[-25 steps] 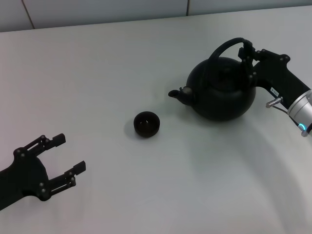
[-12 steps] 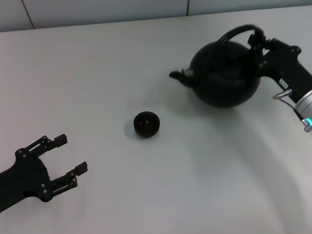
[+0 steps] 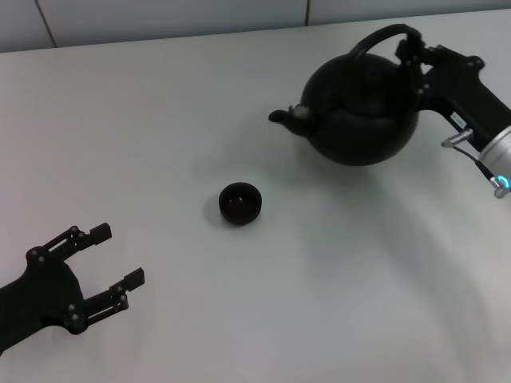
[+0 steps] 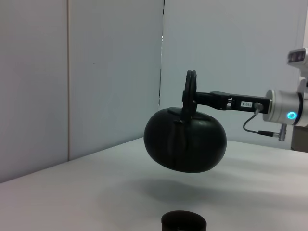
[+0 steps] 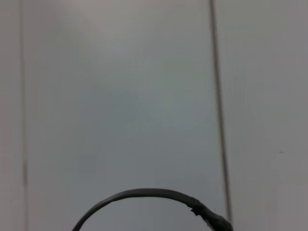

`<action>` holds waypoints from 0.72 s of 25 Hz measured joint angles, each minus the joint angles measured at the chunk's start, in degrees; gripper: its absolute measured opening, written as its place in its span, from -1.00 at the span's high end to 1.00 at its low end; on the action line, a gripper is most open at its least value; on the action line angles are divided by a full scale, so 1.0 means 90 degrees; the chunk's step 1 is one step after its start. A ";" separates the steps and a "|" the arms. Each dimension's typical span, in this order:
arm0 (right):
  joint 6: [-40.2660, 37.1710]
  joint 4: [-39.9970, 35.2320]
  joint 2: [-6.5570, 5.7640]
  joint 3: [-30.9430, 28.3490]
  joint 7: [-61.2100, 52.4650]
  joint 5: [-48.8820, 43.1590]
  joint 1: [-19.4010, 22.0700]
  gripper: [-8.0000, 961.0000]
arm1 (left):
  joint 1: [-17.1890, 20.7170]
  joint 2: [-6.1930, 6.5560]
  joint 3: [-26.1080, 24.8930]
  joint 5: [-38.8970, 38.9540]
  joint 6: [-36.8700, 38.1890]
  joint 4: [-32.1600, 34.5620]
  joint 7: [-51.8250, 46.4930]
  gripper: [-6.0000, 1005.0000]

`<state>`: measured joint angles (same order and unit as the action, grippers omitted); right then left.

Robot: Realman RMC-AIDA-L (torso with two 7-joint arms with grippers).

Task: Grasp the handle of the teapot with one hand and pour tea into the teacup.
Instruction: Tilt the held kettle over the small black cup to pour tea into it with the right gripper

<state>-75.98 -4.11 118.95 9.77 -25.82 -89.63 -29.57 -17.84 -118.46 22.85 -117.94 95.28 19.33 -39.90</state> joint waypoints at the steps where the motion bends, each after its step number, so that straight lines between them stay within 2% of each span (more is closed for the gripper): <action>1: 0.0029 -0.0107 0.0000 0.0170 -0.0158 -0.0001 -0.0037 0.80 | 0.0000 0.0000 0.0000 0.0000 0.0004 0.0000 0.0000 -0.59; 8: 0.0511 -0.0687 -0.0010 0.1406 -0.1081 -0.0008 -0.0421 0.81 | -0.0054 0.0000 0.0000 0.0000 0.0015 -0.0075 0.0003 -0.59; 13: 0.0708 -0.0800 -0.0008 0.1768 -0.1124 -0.0012 -0.0559 0.81 | -0.0086 0.0000 0.0000 0.0000 0.0001 -0.0078 0.0006 -0.59; 18: 0.0692 -0.1188 -0.0006 0.2170 -0.1055 -0.0013 -0.0513 0.81 | -0.0100 0.0000 0.0000 0.0000 -0.0004 -0.0078 0.0008 -0.59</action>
<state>-69.75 -14.81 118.91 29.30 -35.31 -89.74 -34.19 -18.74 -118.47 22.85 -117.94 95.25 18.63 -39.82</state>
